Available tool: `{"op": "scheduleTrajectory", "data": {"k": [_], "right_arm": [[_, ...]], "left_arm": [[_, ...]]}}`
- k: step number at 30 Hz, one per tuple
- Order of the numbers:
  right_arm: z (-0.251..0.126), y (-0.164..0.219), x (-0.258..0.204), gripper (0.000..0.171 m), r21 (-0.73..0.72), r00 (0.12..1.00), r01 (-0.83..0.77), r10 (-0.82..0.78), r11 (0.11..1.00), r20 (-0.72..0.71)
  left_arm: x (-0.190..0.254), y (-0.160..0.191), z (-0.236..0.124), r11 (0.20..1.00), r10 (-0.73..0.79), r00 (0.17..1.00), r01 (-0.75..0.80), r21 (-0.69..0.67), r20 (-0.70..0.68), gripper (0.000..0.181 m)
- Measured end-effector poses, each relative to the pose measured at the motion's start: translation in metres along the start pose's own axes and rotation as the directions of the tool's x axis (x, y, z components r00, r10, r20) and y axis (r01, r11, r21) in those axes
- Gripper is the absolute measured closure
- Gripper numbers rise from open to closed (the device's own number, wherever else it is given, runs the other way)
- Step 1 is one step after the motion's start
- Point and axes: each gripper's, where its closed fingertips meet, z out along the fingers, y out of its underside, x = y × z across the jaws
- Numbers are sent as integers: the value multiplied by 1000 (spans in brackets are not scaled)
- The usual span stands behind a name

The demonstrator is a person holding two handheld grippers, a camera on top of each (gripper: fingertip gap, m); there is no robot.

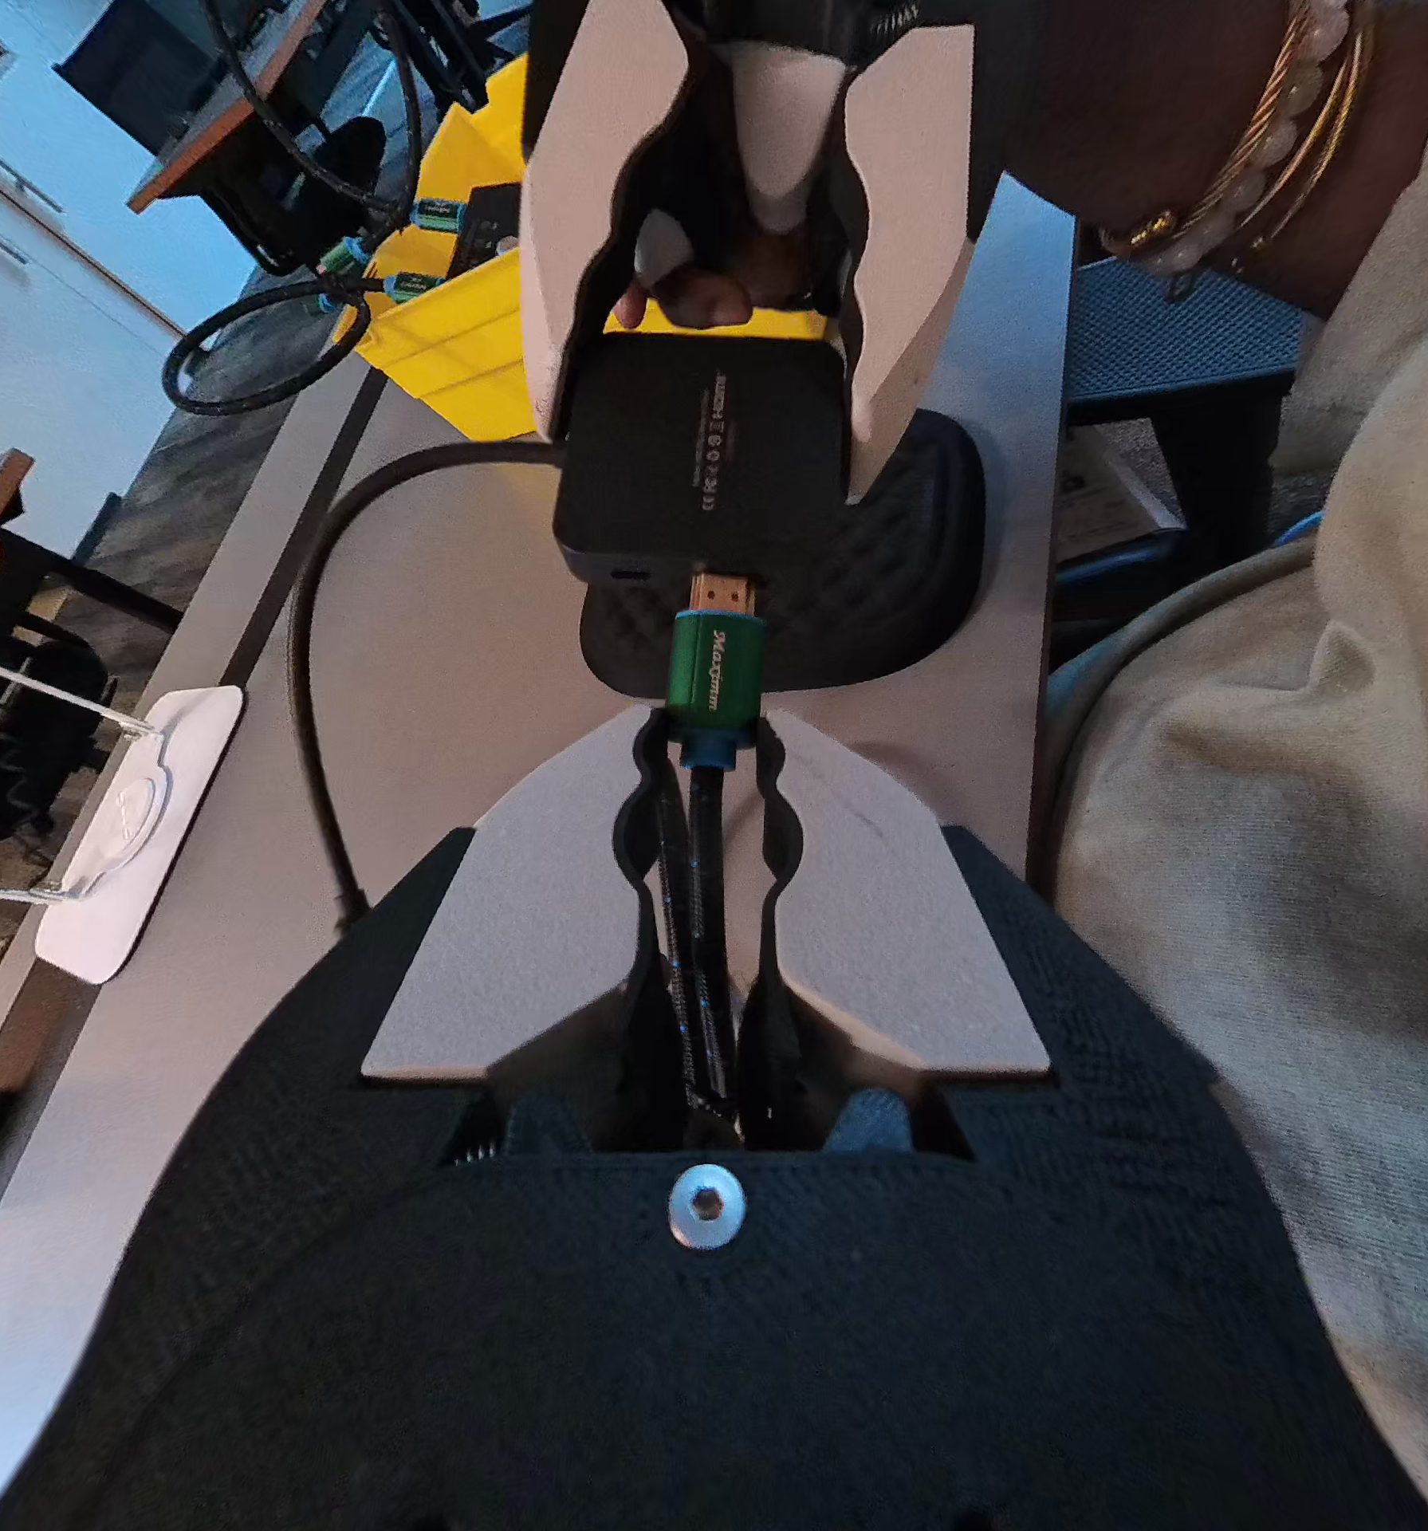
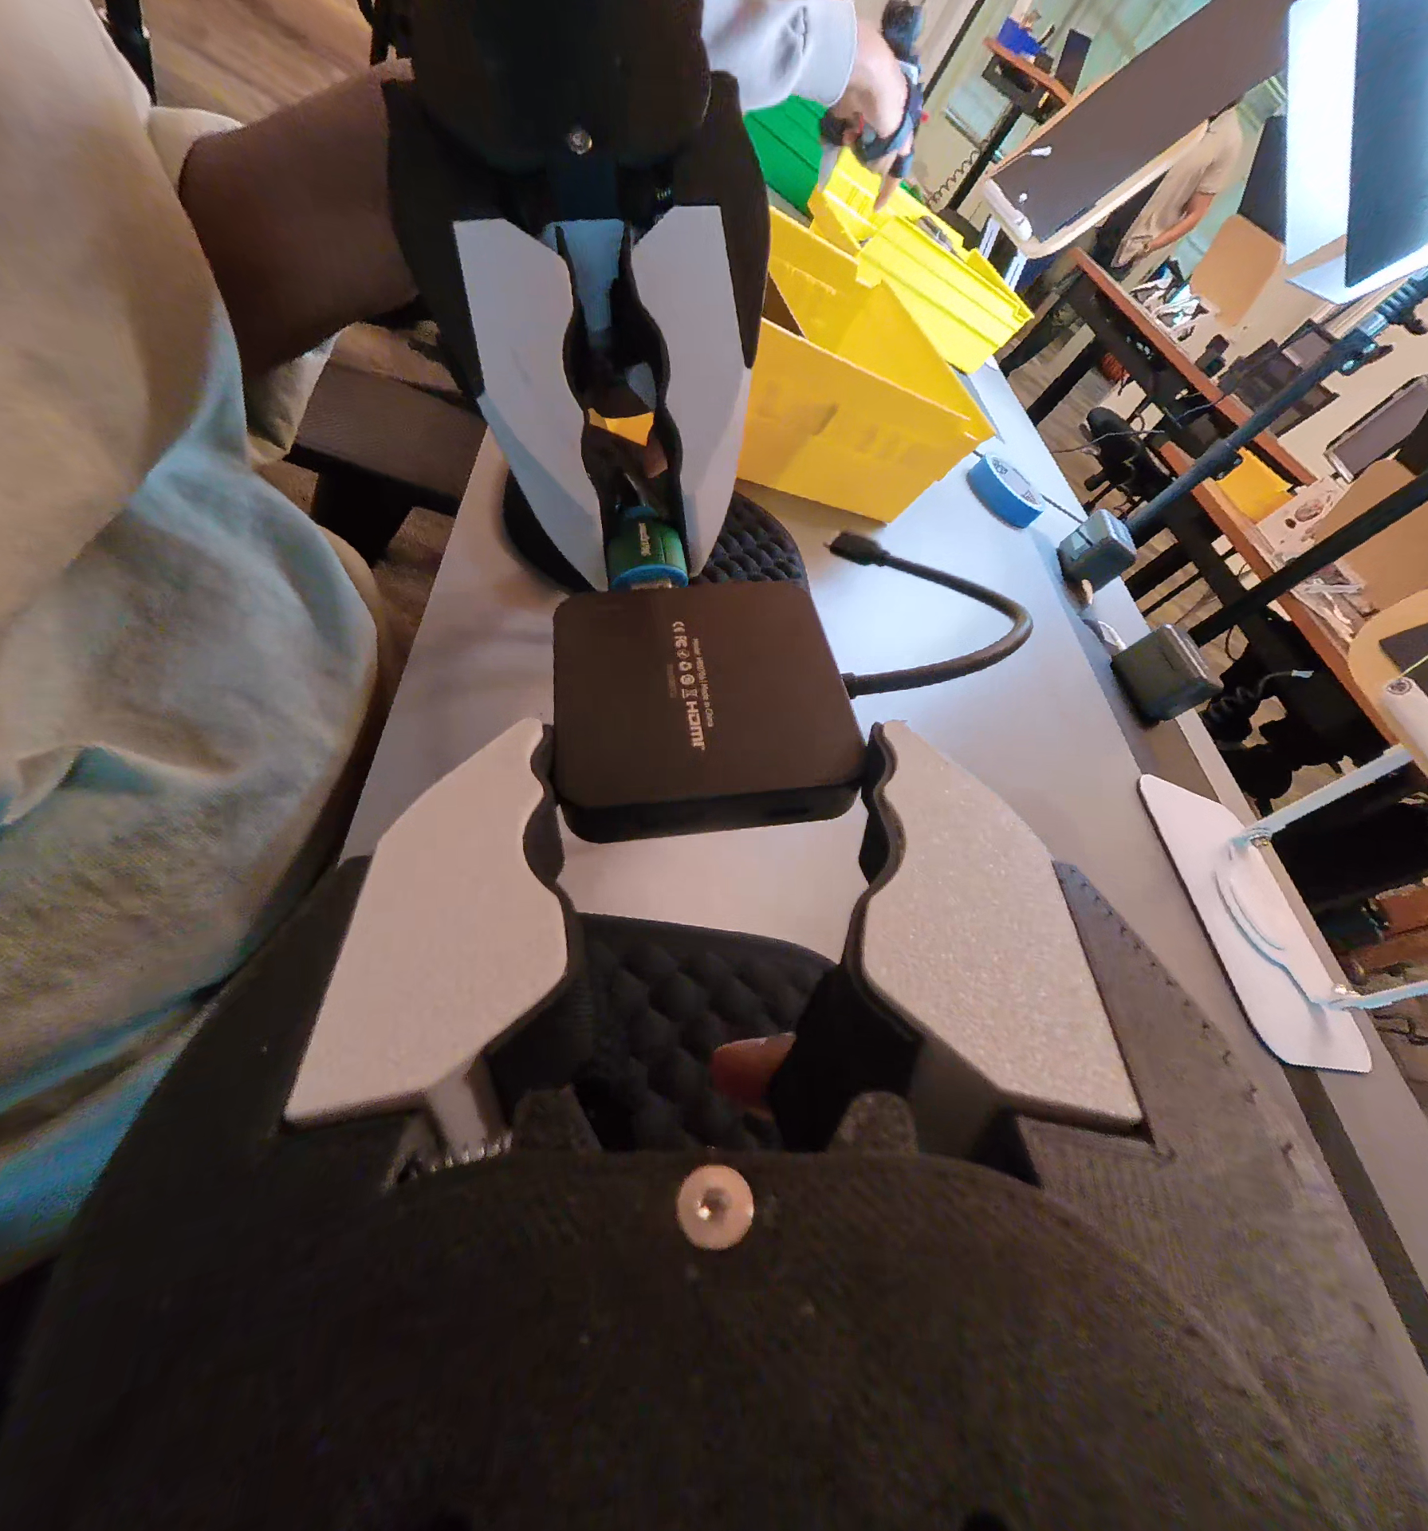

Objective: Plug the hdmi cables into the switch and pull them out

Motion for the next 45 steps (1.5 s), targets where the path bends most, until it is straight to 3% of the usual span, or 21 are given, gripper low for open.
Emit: {"op": "scheduleTrajectory", "data": {"k": [1,11,15,23,28,34,45], "right_arm": [[0,0,0,99,-5,1000,4,-4,1000,-4],[-1,-9,-1,100,-41,996,78,-79,996,-37],[-6,-7,2,100,-70,997,60,-64,996,-50],[-16,-26,6,100,237,999,9,4,971,-54],[-12,-27,4,100,215,998,30,-19,976,-55],[-9,-9,1,100,19,995,82,-81,996,-58],[-5,4,-3,100,-144,989,140,-146,980,-29]], "left_arm": [[0,0,0,1000,1,1000,-1,-4,2,161],[2,3,7,999,-26,1000,26,-26,-7,162],[0,-7,7,994,-70,997,72,78,-24,161],[-2,-29,-4,920,-176,973,216,327,-150,161],[0,-20,-1,973,-82,995,93,211,-63,161],[1,-7,7,998,59,997,-60,18,41,161],[4,6,17,991,94,994,-88,-99,55,161]]}}
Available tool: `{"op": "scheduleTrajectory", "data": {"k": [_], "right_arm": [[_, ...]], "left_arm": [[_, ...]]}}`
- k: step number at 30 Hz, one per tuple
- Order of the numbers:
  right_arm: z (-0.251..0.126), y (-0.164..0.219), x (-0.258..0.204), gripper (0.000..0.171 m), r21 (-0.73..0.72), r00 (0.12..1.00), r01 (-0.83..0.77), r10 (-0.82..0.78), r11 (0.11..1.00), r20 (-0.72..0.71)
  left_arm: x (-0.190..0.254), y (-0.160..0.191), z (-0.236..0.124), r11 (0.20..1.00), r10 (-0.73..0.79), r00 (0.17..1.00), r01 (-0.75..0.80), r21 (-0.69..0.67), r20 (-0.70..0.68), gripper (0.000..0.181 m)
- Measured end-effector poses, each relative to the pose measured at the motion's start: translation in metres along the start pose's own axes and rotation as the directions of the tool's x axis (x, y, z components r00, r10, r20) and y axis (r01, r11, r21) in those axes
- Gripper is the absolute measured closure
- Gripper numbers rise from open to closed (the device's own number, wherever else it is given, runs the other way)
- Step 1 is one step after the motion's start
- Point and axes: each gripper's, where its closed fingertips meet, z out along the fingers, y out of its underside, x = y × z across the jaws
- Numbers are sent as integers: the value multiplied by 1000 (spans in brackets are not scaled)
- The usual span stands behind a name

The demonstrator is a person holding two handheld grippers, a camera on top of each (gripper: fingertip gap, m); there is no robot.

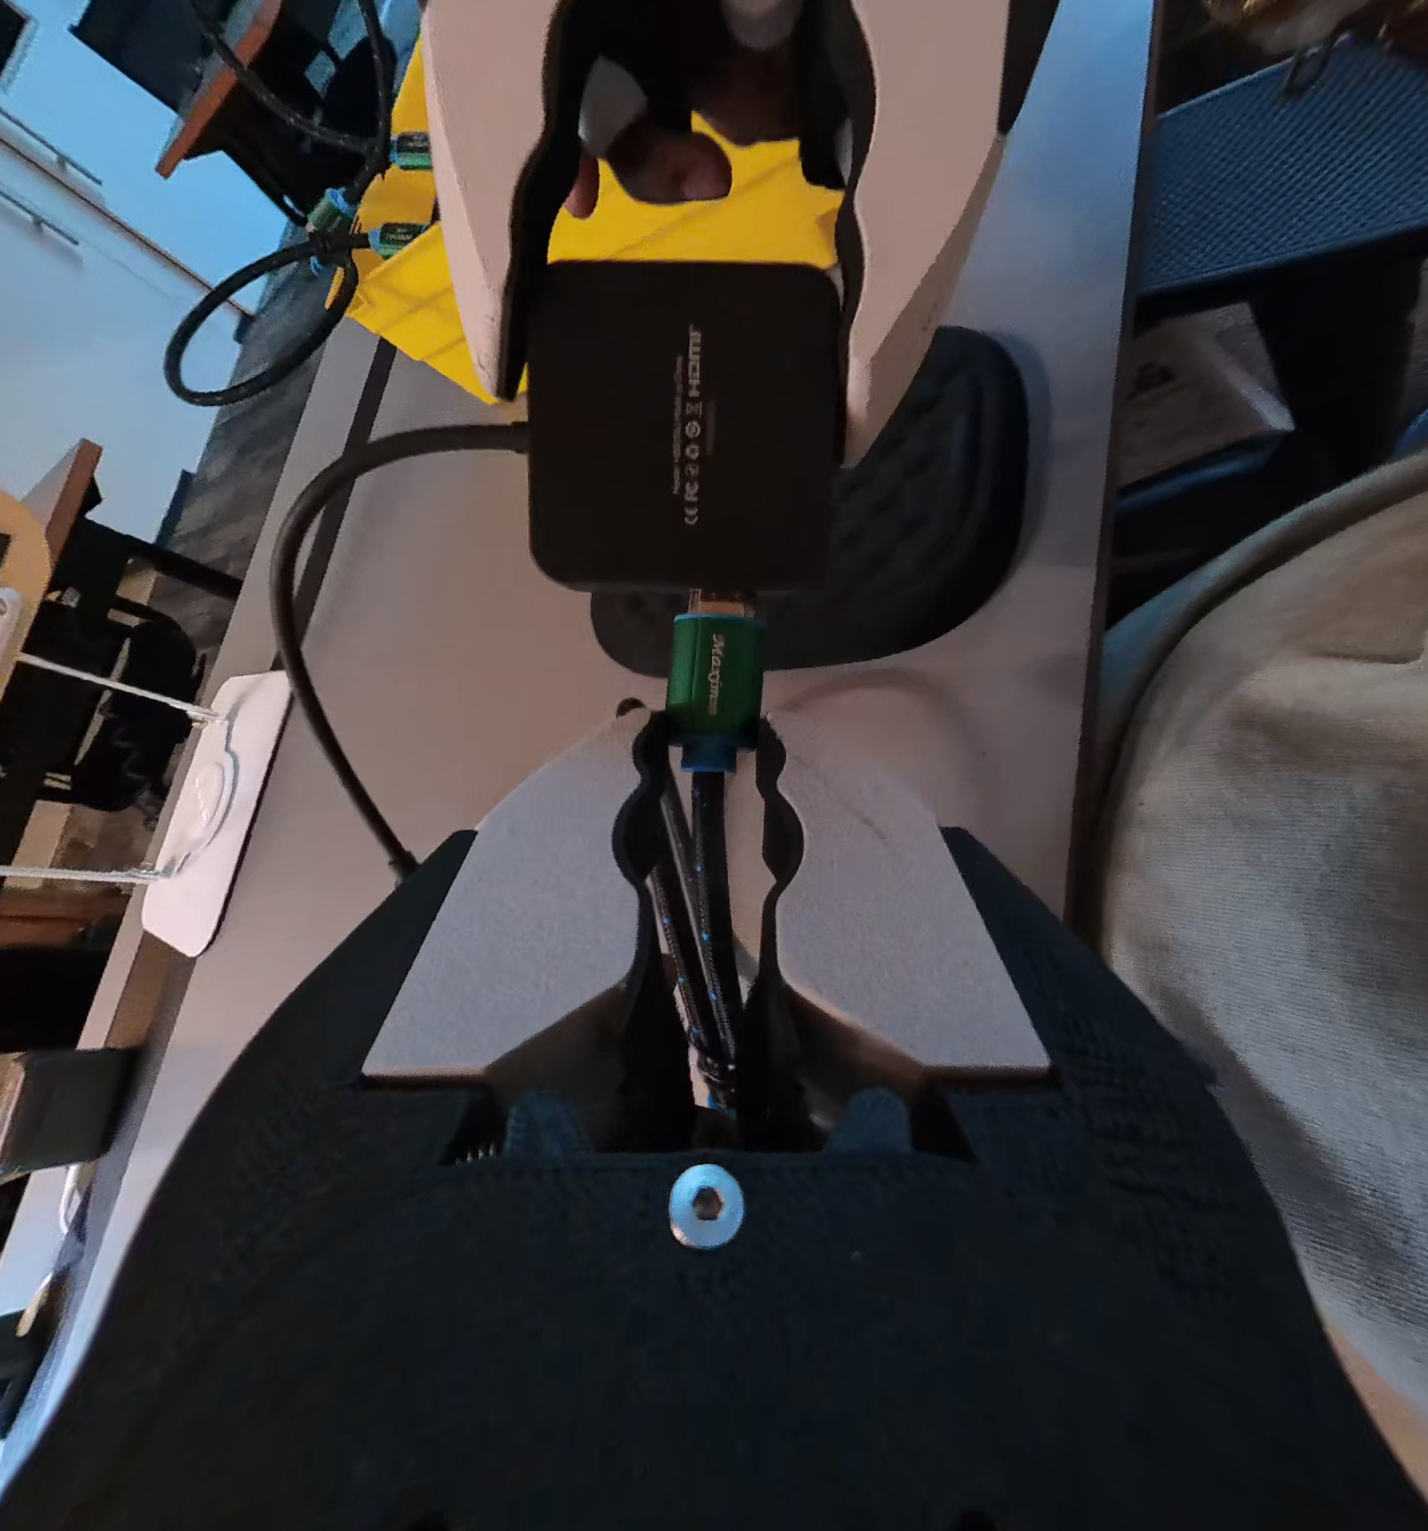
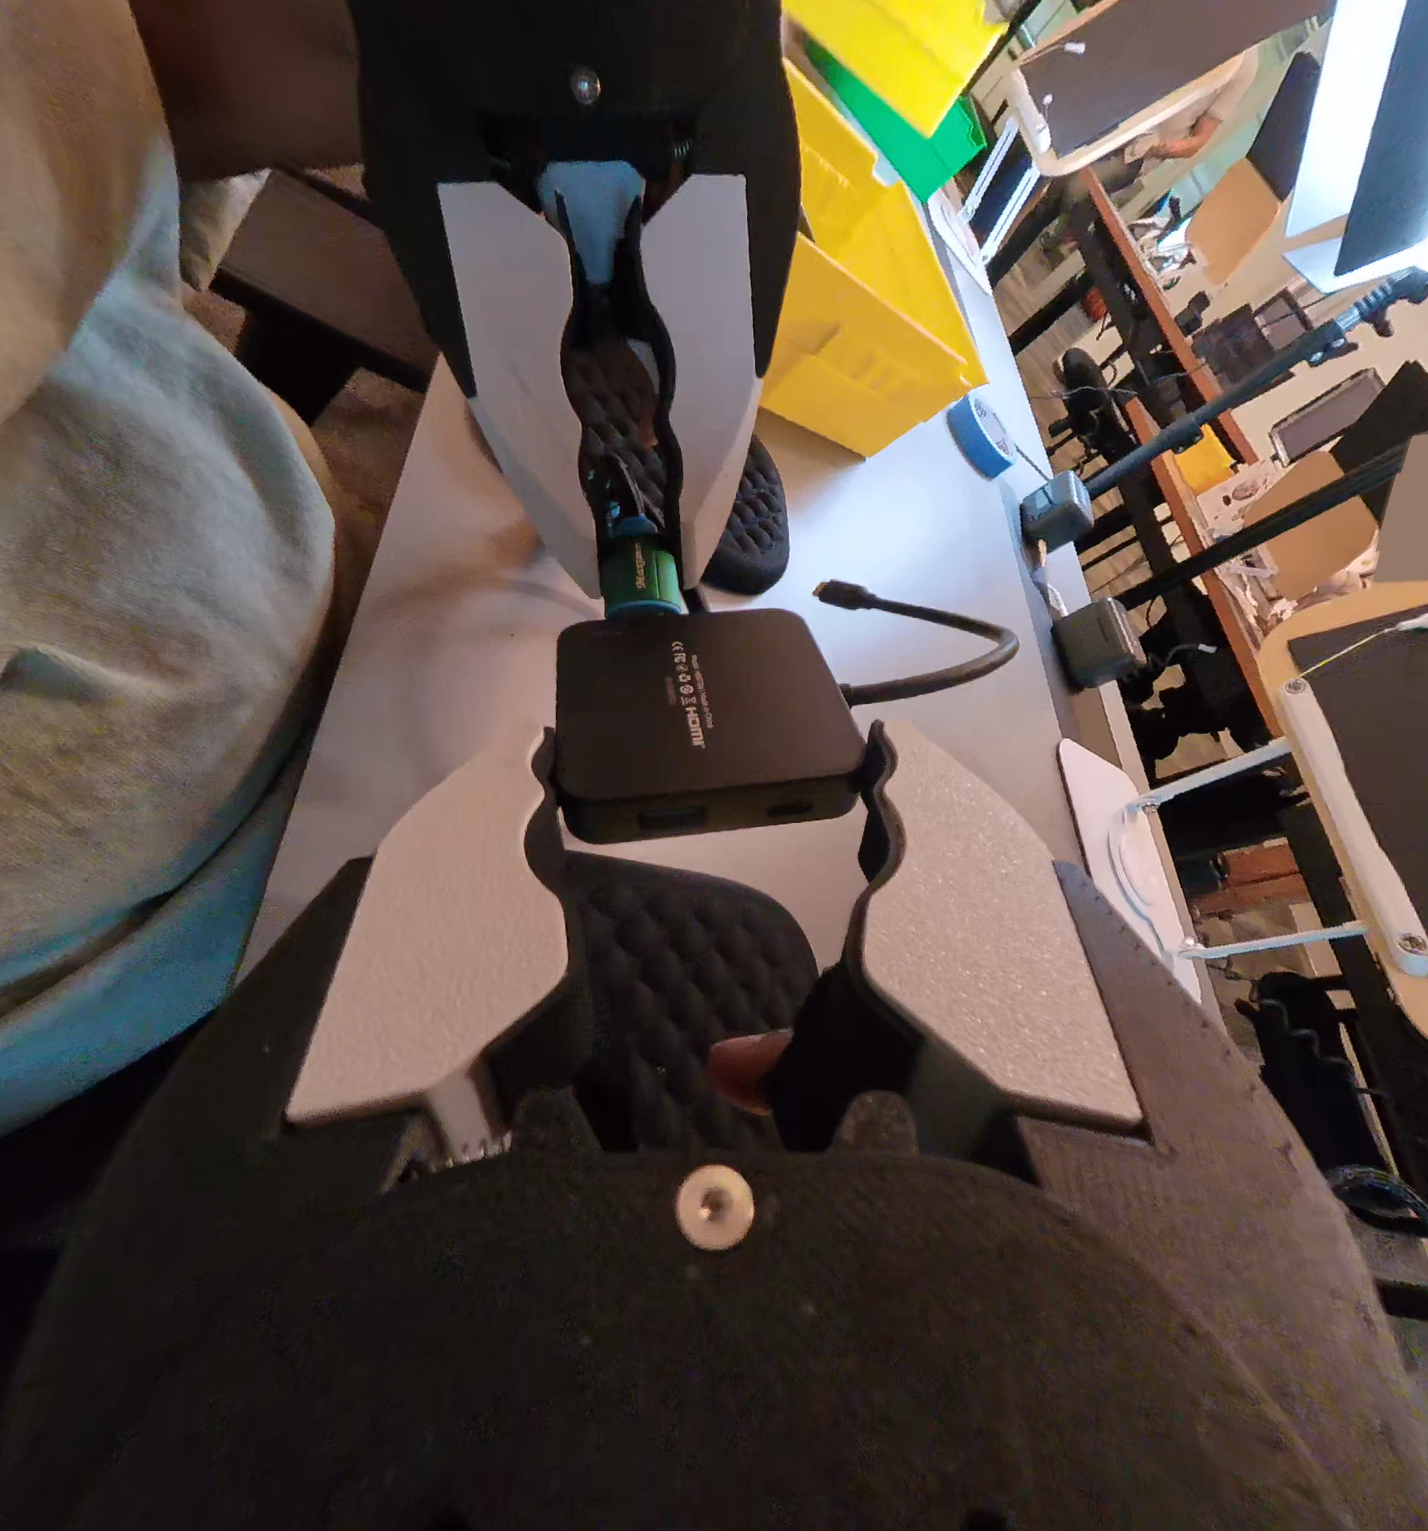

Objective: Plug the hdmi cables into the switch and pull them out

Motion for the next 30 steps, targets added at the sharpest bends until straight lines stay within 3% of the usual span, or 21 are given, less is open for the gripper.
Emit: {"op": "scheduleTrajectory", "data": {"k": [5,9,14,19,30], "right_arm": [[0,4,3,100,50,999,-44,44,998,-10],[1,1,5,100,123,997,-73,74,990,-7],[-1,-6,8,100,240,991,-131,134,962,5],[4,-2,9,100,220,991,-128,133,967,-8],[9,2,6,100,131,992,-122,124,984,-6]], "left_arm": [[-3,-9,-3,977,-117,991,127,173,-67,162],[-5,-9,-5,966,-138,986,155,206,-93,162],[-7,-19,-11,895,-225,957,277,349,-183,161],[-9,-11,-9,952,-163,982,181,248,-92,161],[-6,-10,-7,964,-121,990,136,228,-75,162]]}}
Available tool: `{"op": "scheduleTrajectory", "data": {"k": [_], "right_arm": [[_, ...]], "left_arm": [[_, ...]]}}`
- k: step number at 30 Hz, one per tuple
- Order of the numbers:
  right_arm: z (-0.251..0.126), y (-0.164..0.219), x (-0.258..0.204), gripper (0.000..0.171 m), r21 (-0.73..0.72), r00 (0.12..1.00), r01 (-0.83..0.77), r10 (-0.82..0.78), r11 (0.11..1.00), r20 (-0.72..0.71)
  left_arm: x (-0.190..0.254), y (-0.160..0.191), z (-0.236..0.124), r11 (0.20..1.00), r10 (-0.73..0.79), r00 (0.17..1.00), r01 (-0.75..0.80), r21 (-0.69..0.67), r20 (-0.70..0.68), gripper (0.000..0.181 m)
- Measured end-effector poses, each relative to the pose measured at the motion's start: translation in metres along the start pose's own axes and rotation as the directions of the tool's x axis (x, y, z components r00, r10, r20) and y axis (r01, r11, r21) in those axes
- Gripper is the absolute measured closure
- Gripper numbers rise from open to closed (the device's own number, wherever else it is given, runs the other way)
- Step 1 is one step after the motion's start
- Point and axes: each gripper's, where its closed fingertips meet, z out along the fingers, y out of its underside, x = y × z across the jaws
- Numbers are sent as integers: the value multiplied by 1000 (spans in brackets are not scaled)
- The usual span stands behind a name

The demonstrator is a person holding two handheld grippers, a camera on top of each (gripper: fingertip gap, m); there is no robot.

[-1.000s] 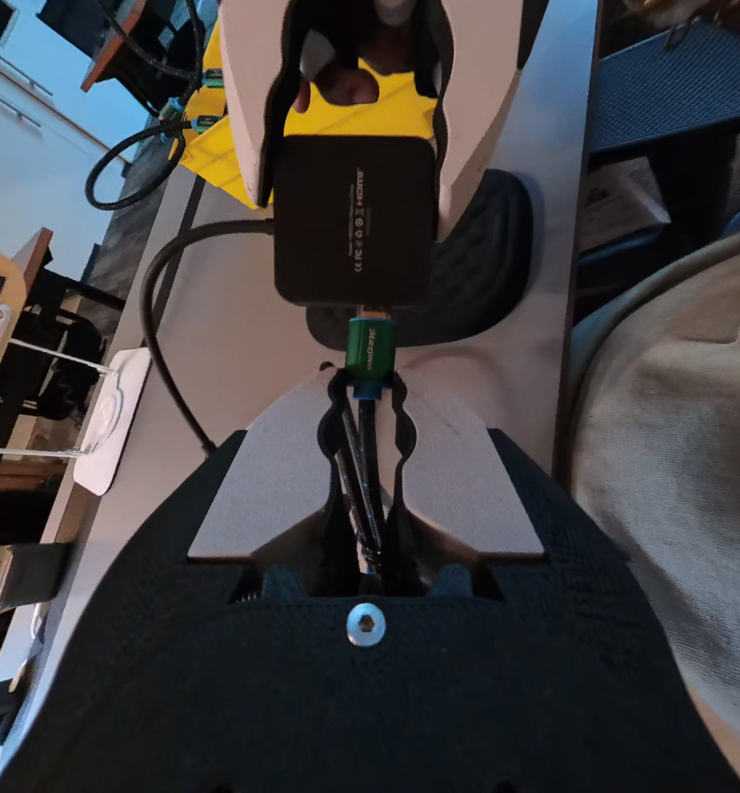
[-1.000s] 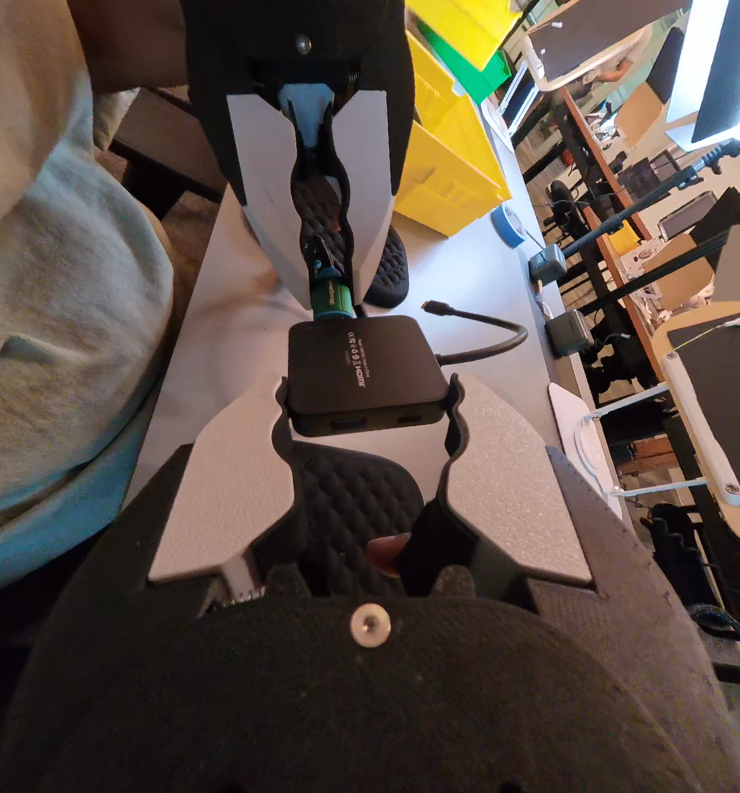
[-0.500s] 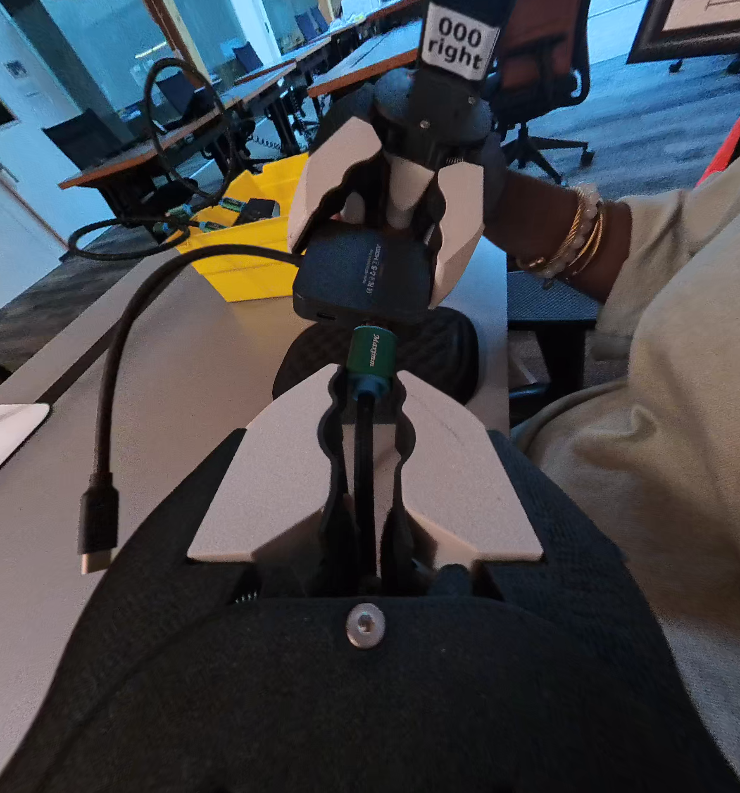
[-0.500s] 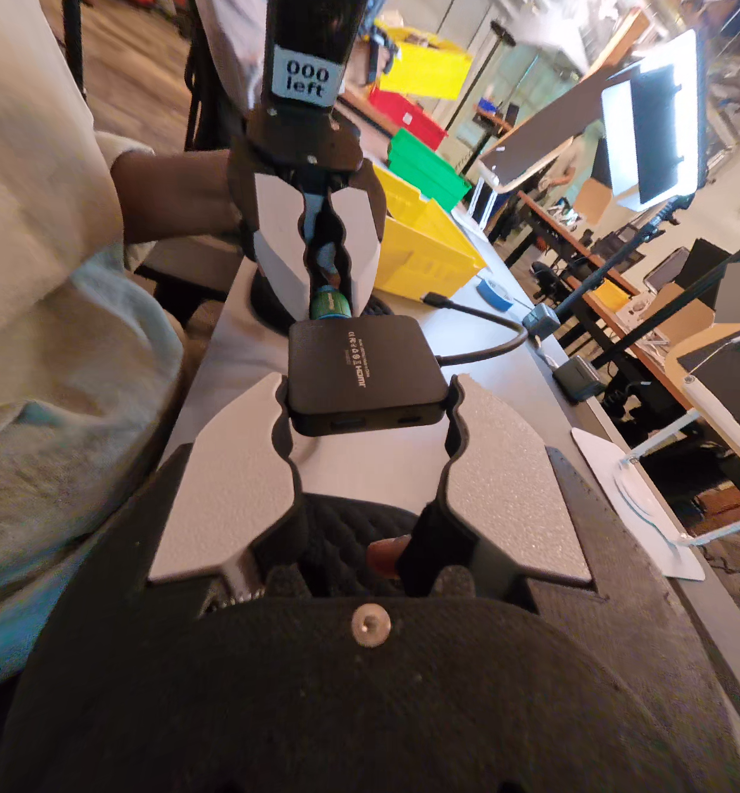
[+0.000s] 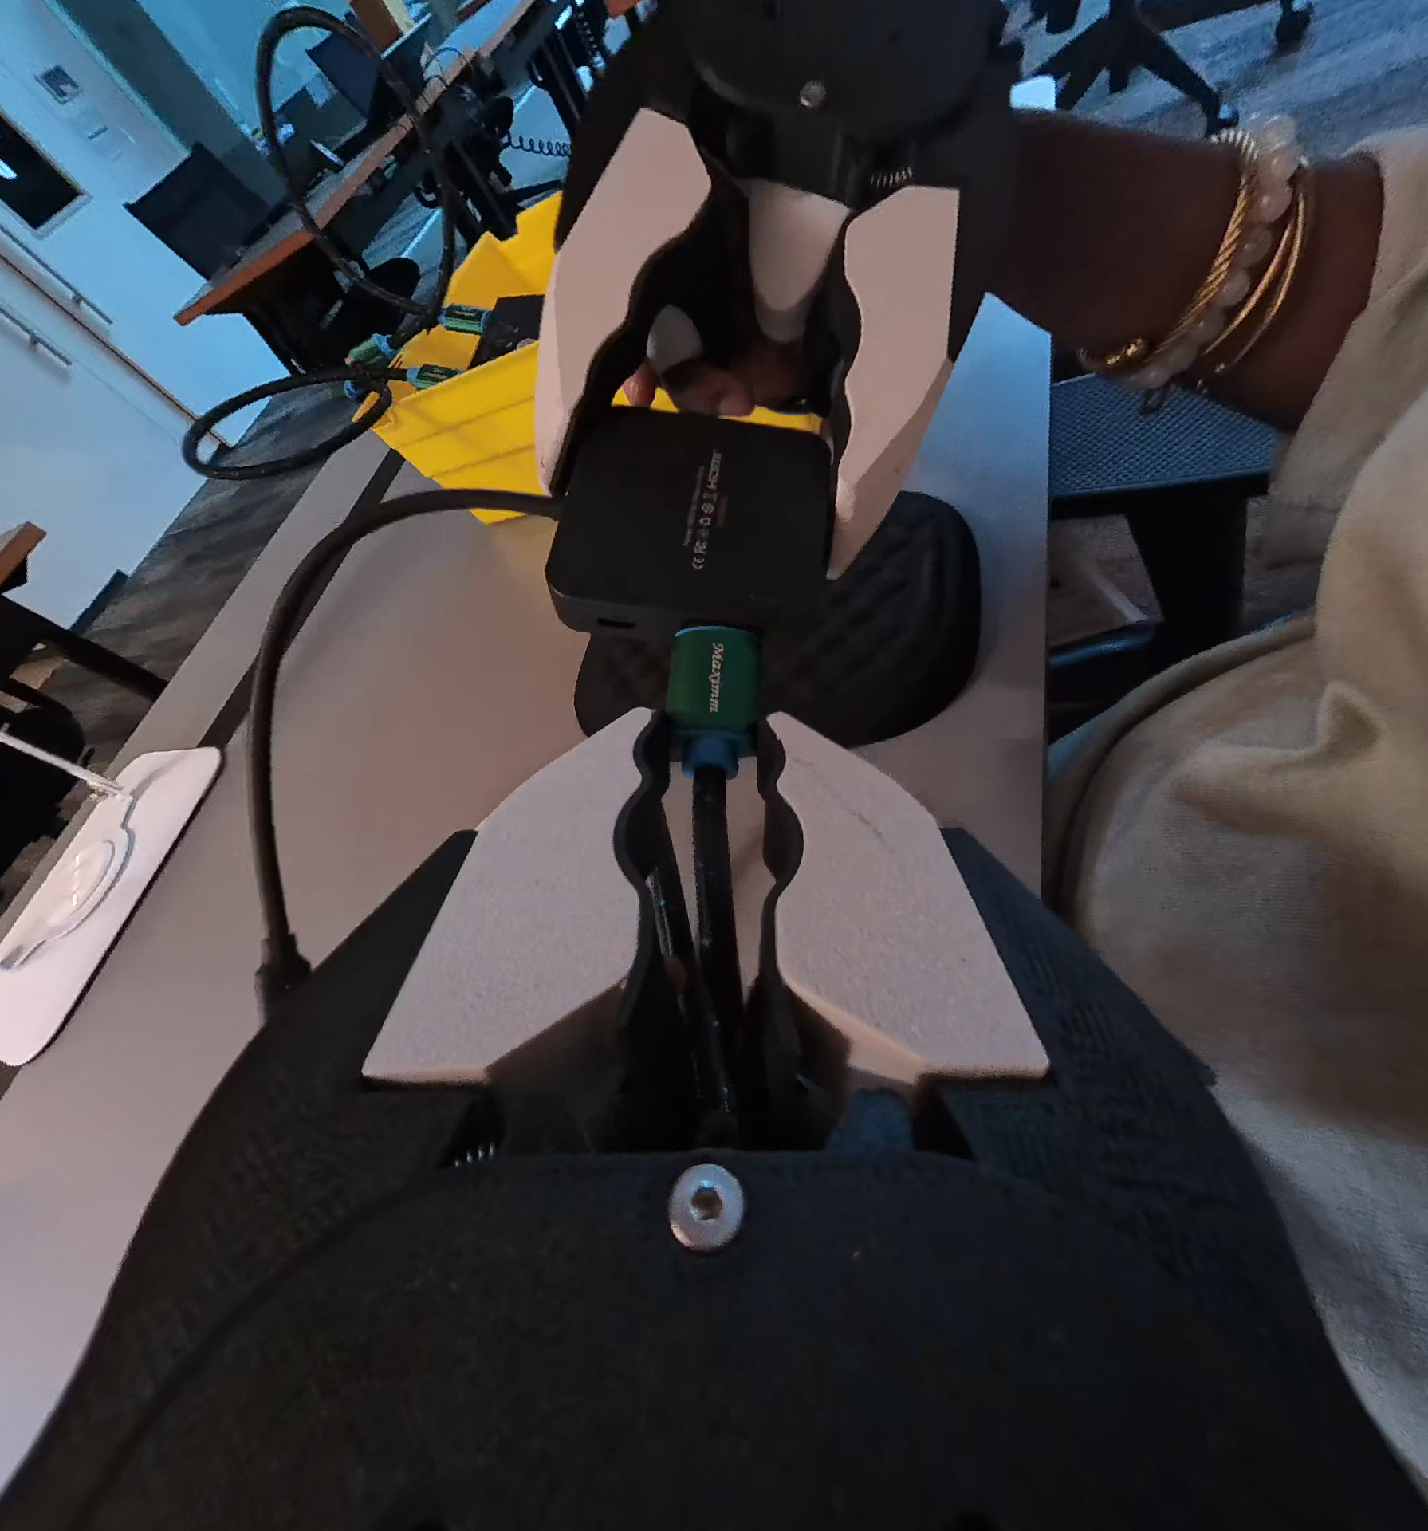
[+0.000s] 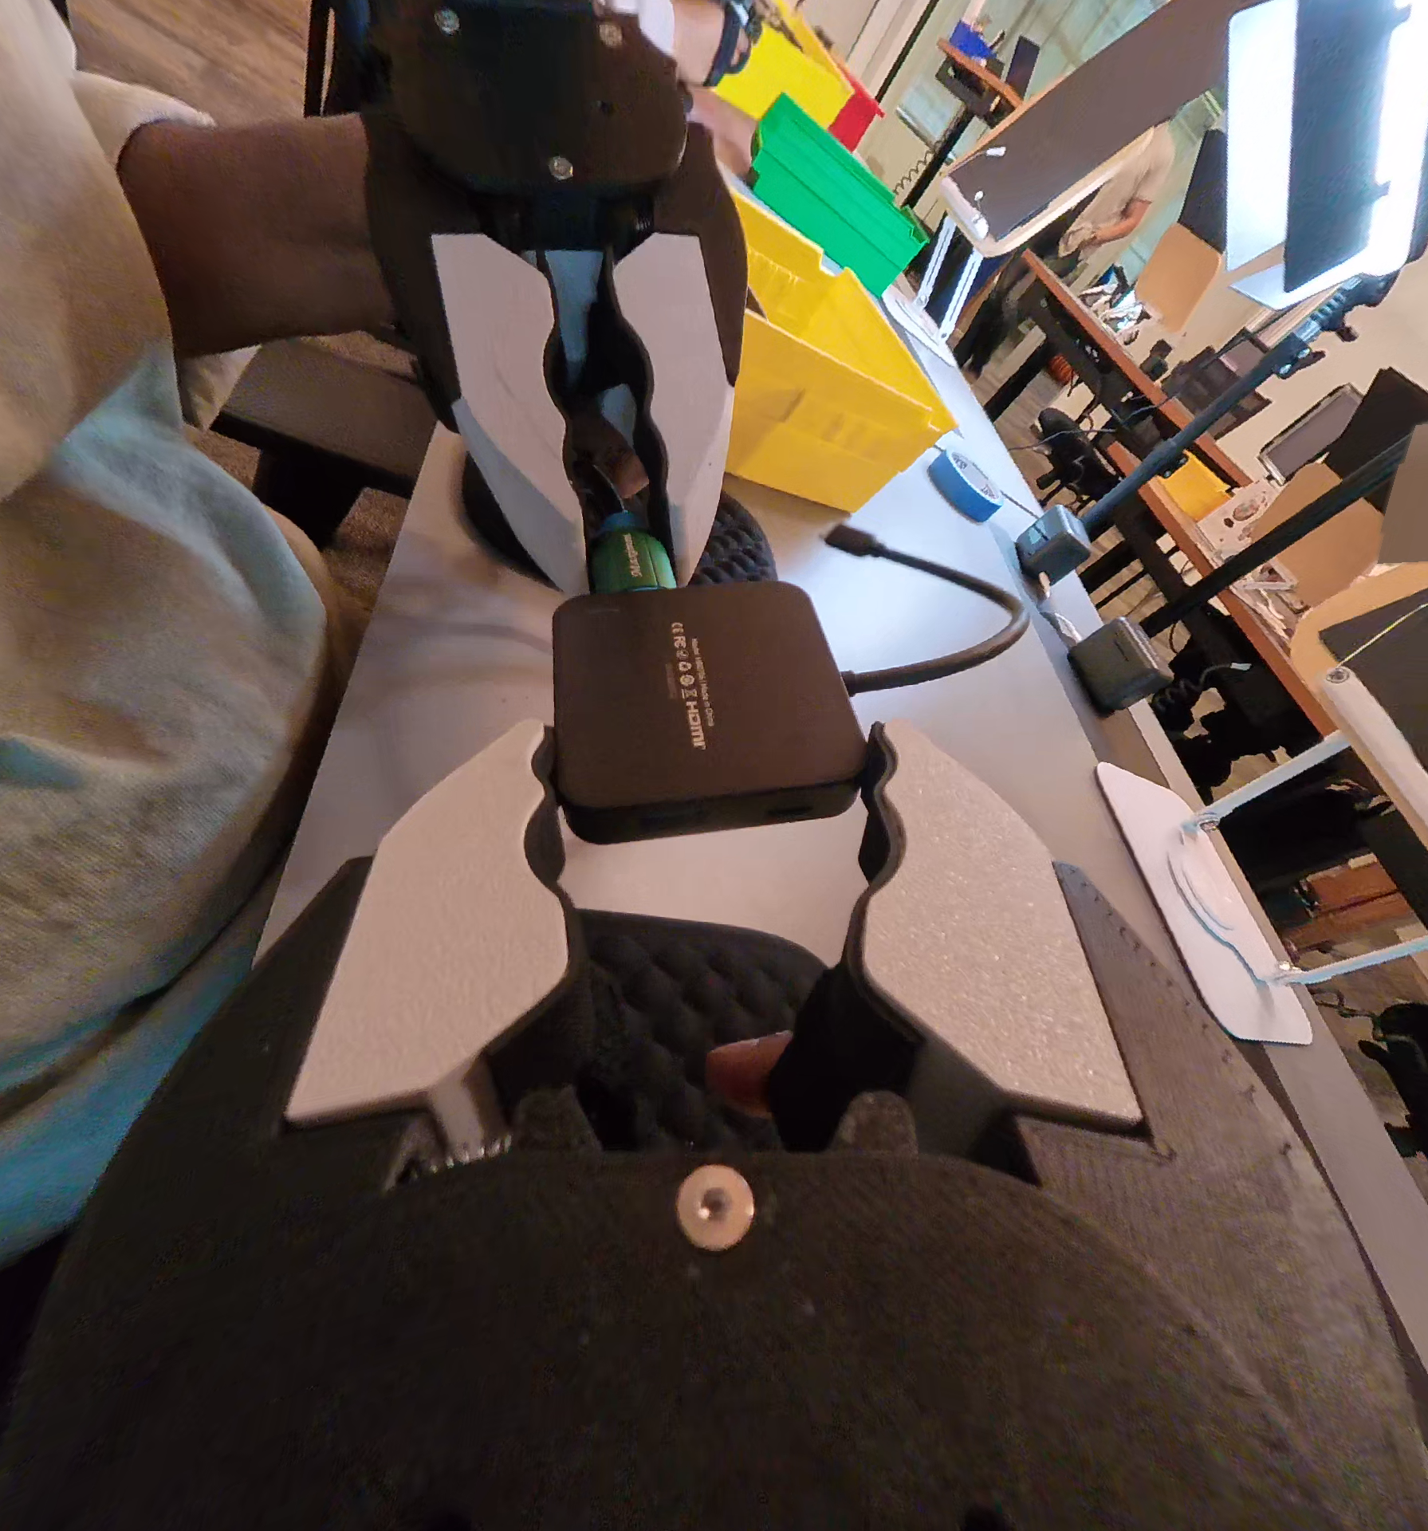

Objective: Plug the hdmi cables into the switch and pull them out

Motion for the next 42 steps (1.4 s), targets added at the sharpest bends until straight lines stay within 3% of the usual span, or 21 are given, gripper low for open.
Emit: {"op": "scheduleTrajectory", "data": {"k": [14,20,28,32,35,39,42], "right_arm": [[-3,-11,-30,100,19,980,58,-60,998,191],[-1,-10,-22,100,-46,981,88,-79,995,176],[-2,-18,-22,100,6,985,89,-89,996,146],[-8,-37,-14,100,24,977,211,-212,977,16],[-17,-44,6,100,-147,915,353,-373,924,-150],[-56,-57,49,100,-400,716,432,-577,808,-393],[-101,-66,84,100,-498,532,380,-625,780,-572]], "left_arm": [[40,-3,-4,995,94,967,-88,36,-235,160],[30,-2,-4,998,56,981,-53,19,-185,160],[29,-3,-3,997,77,982,-71,41,-174,160],[15,-30,-11,986,73,994,-60,156,-80,157],[-14,-58,-34,943,34,994,-66,325,100,133],[-60,-79,-90,819,-73,903,-188,542,423,127],[-87,-79,-129,740,-231,806,-217,636,545,128]]}}
